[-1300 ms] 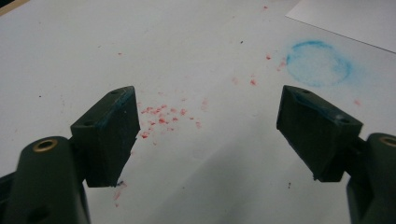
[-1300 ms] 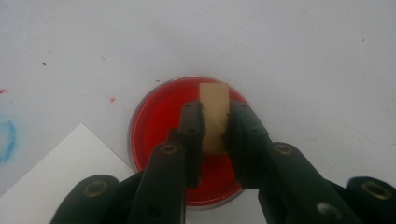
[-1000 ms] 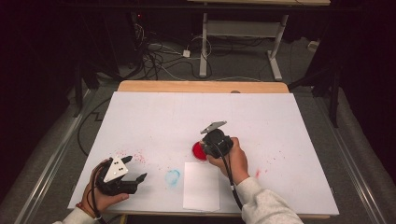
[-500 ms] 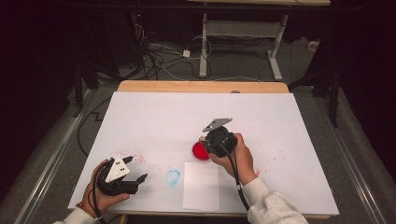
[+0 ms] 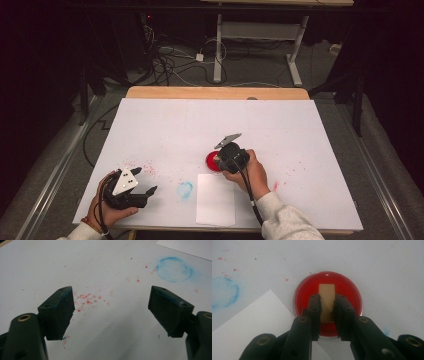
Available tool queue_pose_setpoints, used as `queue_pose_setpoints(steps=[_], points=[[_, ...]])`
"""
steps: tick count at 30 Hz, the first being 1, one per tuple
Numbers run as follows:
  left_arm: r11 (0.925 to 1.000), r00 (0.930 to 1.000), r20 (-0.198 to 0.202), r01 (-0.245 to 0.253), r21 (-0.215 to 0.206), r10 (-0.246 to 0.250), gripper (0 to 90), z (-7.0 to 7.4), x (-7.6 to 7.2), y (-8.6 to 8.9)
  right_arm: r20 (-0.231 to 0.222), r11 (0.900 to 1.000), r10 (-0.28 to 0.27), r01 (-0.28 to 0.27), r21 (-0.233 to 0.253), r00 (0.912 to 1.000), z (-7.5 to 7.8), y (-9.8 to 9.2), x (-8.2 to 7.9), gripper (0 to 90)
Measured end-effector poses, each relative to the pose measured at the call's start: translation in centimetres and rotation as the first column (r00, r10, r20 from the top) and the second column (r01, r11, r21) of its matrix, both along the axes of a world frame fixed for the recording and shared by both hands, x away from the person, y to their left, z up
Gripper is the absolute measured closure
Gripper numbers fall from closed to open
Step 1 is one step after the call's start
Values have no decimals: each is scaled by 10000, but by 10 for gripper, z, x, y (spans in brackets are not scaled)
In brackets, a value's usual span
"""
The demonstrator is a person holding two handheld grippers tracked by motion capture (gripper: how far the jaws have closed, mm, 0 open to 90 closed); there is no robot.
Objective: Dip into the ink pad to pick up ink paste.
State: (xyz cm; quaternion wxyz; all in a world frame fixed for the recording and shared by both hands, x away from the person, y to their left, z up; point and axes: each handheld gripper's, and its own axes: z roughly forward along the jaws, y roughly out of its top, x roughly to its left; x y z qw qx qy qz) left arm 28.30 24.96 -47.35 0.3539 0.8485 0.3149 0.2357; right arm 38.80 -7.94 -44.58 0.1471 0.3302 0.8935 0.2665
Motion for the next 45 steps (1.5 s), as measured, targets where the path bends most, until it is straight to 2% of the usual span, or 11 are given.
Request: queue_pose_setpoints(steps=[3,8,13,18,23,25,27,29,36,41,45], points=[[10000,10000,-7,32,65,-32,203,0,0,0,208,9999,127,-126,-20,9997,-2,0,-2,767],[10000,10000,-11,27,86,-27,203,0,0,-1,242,9997,93,-99,235,9997,-5,-3,-2,767],[9999,10000,17,50,106,-50,203,0,0,-2,350,10000,62,-65,75,9994,-6,-1,-4,767],[9999,10000,-11,79,133,-79,203,0,1,-3,335,9999,120,-122,60,9994,-7,-1,-3,767],[9999,10000,13,97,76,-97,198,1,1,-2,95,10000,29,-29,30,10000,-3,0,-1,766],[9999,9999,24,113,53,-113,198,1,0,-2,188,10000,19,-19,1,9998,1,-2,-1,766],[10000,10000,4,62,37,-62,198,1,1,-1,163,9982,-120,110,590,9998,12,-8,1,766],[10000,10000,-17,51,5,-51,198,0,1,0,364,9968,-123,94,800,9993,25,-11,1,766],[10000,10000,6,53,32,-53,195,1,0,-1,914,9930,244,-347,1126,9955,59,-12,-7,765],[10000,10000,-2,52,25,-52,195,1,0,0,1083,9909,387,-522,1244,9934,67,-12,-10,766],[10000,10000,6,71,33,-71,195,1,0,0,993,9921,385,-499,1147,9943,62,-10,-9,765]])
